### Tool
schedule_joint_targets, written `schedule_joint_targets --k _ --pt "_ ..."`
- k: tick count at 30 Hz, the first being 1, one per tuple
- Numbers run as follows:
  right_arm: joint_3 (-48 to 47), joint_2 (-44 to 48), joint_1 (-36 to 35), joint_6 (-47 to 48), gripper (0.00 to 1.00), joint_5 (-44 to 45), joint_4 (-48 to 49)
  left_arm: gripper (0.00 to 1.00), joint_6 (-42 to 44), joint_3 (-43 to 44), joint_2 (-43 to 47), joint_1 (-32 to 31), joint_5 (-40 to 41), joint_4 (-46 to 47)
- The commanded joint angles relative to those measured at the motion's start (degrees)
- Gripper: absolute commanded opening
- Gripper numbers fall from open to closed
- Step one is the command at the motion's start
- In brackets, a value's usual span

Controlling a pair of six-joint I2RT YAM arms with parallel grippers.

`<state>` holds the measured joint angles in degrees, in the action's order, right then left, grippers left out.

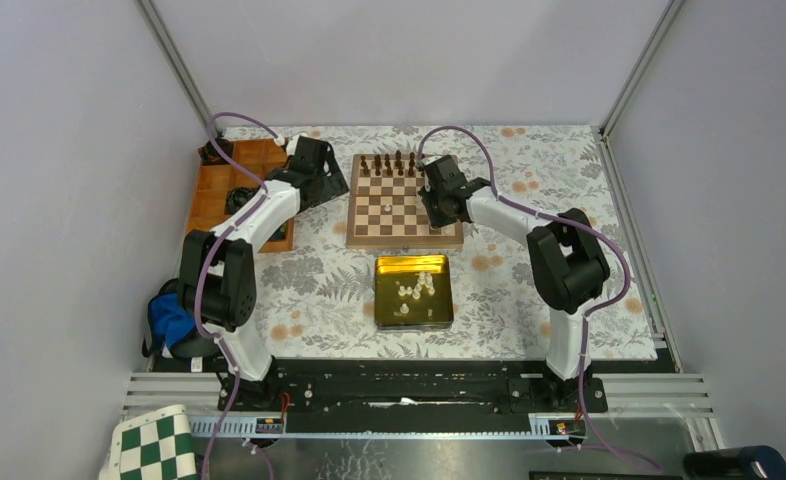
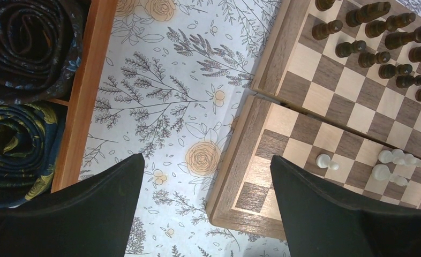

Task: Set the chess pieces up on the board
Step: Place the chess piece on the chessboard.

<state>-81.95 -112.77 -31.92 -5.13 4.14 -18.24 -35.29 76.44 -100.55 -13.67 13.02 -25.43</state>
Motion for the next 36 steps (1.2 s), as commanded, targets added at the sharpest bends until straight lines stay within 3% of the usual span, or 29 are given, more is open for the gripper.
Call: schedule_joint_targets --k 1,25,36 --pt "0.34 3.92 -0.63 0.41 0.05 2.35 -0.29 0.95 -0.47 -0.84 2.69 -0.38 0.34 1.94" --pt "0.21 3.68 -1.48 -0.12 0.07 3.16 -2.15 0.95 -0.14 -1.27 2.99 -0.39 -0.01 2.14" --pt "-0.09 3.08 -1.57 -0.59 0.31 3.37 -2.30 0.95 0.03 -1.68 3.51 -0.35 -0.11 2.45"
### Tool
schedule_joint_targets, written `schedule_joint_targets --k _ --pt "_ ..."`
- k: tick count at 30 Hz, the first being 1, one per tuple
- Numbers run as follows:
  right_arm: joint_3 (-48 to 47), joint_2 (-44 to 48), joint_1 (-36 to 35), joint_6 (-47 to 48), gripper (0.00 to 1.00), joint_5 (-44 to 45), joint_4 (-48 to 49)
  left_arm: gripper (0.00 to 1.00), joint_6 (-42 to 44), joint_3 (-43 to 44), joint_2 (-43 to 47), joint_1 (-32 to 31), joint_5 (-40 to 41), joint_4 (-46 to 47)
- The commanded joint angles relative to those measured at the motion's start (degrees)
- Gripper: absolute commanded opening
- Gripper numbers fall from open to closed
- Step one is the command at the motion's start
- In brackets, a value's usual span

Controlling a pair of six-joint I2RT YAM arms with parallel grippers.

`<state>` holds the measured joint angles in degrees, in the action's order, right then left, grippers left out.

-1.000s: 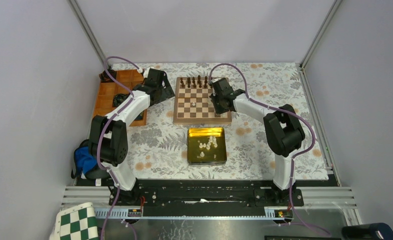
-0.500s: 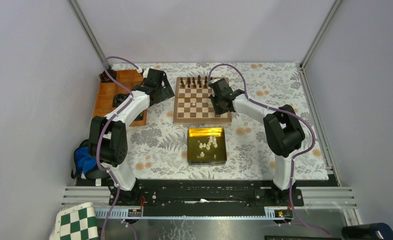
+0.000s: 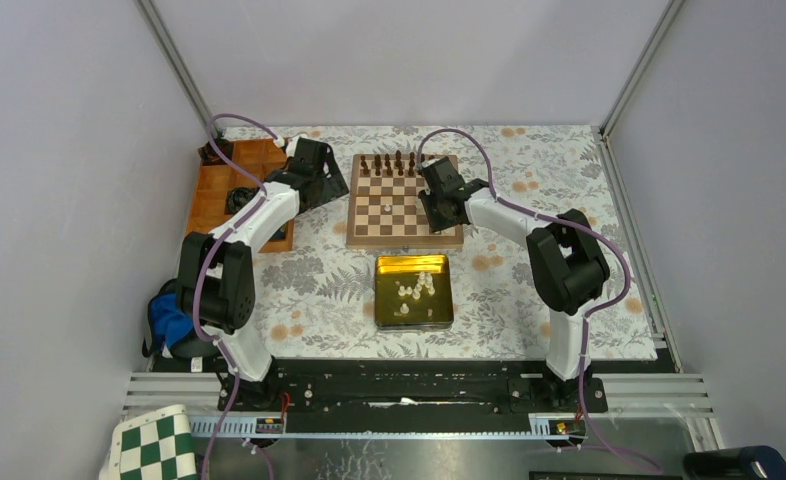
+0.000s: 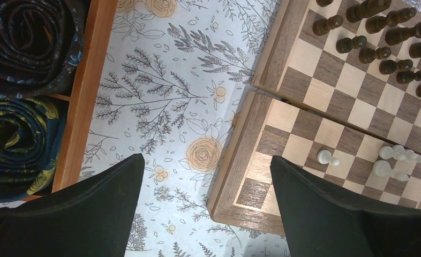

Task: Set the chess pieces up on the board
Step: Place the chess piece on the chessboard.

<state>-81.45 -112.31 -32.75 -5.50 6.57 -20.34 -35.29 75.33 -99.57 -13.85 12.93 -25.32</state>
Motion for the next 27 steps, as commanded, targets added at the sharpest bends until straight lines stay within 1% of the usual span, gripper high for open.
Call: schedule_joint_targets --k 1,3,13,20,27 --pt "-0.70 2.64 -0.73 -0.14 0.33 0.94 -0.07 0.95 0.00 -0.54 2.53 -0.21 -0.01 2.32" --pt "-0.96 2.60 -0.74 -0.01 0.35 0.81 -0.10 0.95 0.03 -0.51 2.56 -0.22 -0.01 2.34" --pt "-3.45 4.06 -1.04 0.99 0.37 -0.26 -0.56 0.95 -0.28 -0.19 2.63 -0.22 0.77 2.23" --pt "-6.18 5.79 -1.04 1.95 0.39 1.52 -0.75 0.95 -1.09 1.14 2.04 -0.30 0.68 2.25" --pt "-12.85 1.68 1.47 2.32 0.44 2.73 -0.60 0.97 -1.32 3.18 0.40 -0.53 1.69 0.80"
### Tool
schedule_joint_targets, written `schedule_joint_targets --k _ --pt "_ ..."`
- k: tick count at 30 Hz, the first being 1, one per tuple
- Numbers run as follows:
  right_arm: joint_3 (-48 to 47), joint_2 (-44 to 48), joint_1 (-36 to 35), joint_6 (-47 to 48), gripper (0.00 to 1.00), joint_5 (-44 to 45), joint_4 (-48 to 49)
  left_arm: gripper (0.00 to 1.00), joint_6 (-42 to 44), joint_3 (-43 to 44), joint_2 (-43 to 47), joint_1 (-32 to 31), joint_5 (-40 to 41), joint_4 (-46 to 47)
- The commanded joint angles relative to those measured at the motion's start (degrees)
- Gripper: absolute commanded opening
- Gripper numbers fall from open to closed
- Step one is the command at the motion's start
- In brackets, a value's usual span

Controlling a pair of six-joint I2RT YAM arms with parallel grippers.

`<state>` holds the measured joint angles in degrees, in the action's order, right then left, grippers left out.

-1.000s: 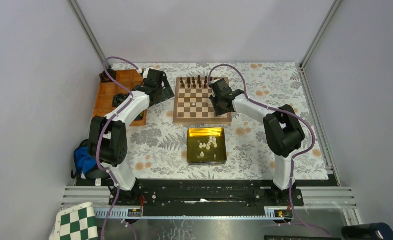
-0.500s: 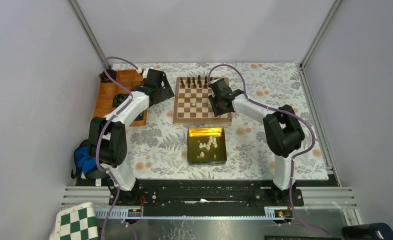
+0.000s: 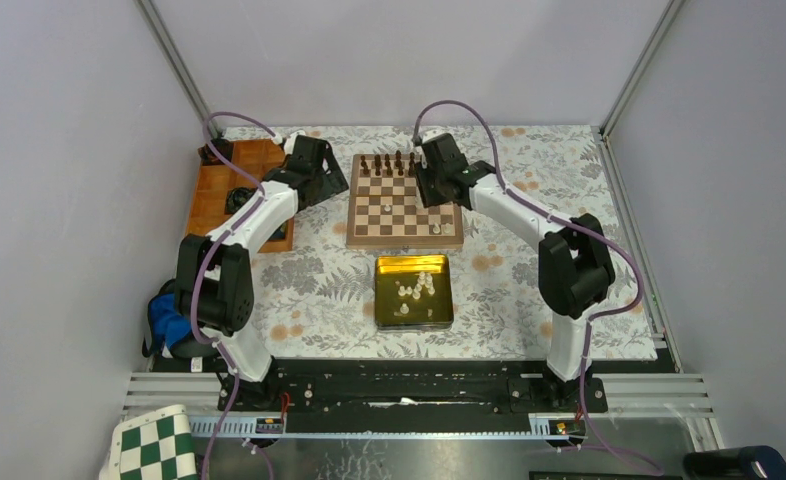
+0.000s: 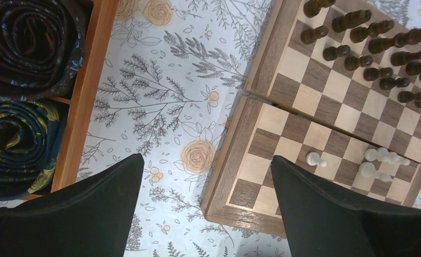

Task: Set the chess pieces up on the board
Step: Place the chess piece on the chessboard, then pick up the chess piece from the chessboard.

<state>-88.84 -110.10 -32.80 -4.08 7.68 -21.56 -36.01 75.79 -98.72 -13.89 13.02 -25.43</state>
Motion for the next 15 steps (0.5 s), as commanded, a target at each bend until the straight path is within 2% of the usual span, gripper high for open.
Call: schedule_joint_targets --k 1,9,15 --pt "-6.19 -1.27 2.15 0.75 0.45 1.38 0.87 0.97 -0.49 2.98 -0.63 -0.52 1.79 0.72" --pt "-13.04 -8.18 5.17 0.38 0.55 -0.74 0.94 0.99 0.26 4.28 -1.84 -0.52 2.67 -0.13" --pt "-14.70 -11.50 6.03 0.14 0.55 -1.88 1.15 0.99 0.60 5.57 -2.98 -0.48 2.58 -0.37"
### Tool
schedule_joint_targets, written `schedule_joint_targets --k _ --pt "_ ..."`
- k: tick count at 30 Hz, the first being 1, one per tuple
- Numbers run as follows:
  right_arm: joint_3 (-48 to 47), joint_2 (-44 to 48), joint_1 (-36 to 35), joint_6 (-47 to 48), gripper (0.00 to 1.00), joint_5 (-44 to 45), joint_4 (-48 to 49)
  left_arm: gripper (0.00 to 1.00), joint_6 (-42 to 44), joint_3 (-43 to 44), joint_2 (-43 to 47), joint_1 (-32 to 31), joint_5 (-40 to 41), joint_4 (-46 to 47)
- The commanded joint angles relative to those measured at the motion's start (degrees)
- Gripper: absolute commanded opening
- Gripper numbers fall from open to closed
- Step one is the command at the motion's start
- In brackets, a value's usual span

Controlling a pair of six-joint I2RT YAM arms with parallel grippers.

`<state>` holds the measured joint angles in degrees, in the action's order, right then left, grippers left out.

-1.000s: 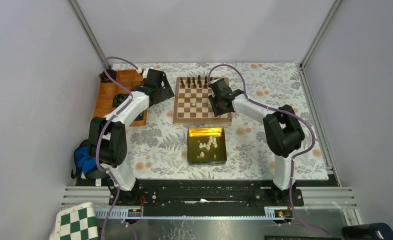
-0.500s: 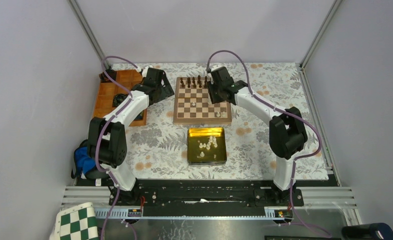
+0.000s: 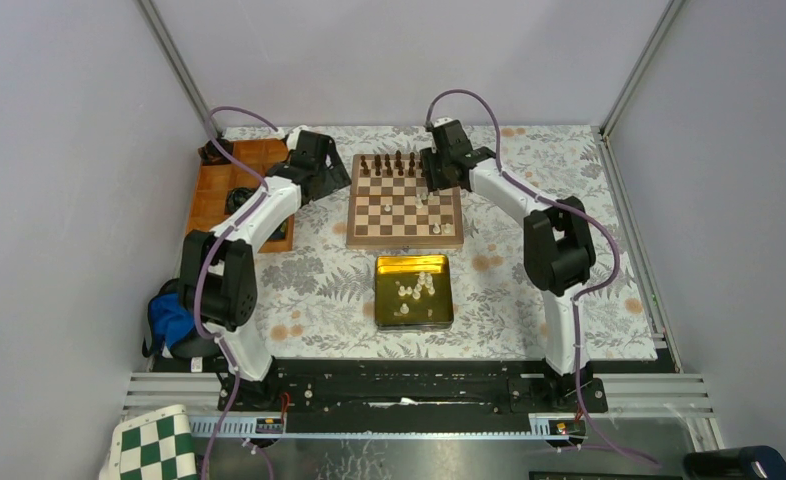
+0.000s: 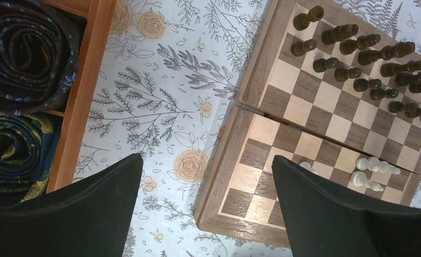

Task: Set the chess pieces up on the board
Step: Pick up the chess piece from the chessboard.

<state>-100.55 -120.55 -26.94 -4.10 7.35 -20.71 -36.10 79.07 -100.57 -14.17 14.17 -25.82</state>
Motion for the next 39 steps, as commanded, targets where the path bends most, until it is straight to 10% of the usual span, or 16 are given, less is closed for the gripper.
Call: schedule_joint_targets --k 1,39 --pt "-2.91 -1.35 0.21 0.16 0.54 -1.72 0.45 0.99 0.70 2.50 -1.29 -0.19 1.33 -0.01" --pt "-5.75 -7.70 0.76 0.16 0.37 -5.32 0.31 0.99 0.82 3.14 -3.22 -0.15 1.35 0.00"
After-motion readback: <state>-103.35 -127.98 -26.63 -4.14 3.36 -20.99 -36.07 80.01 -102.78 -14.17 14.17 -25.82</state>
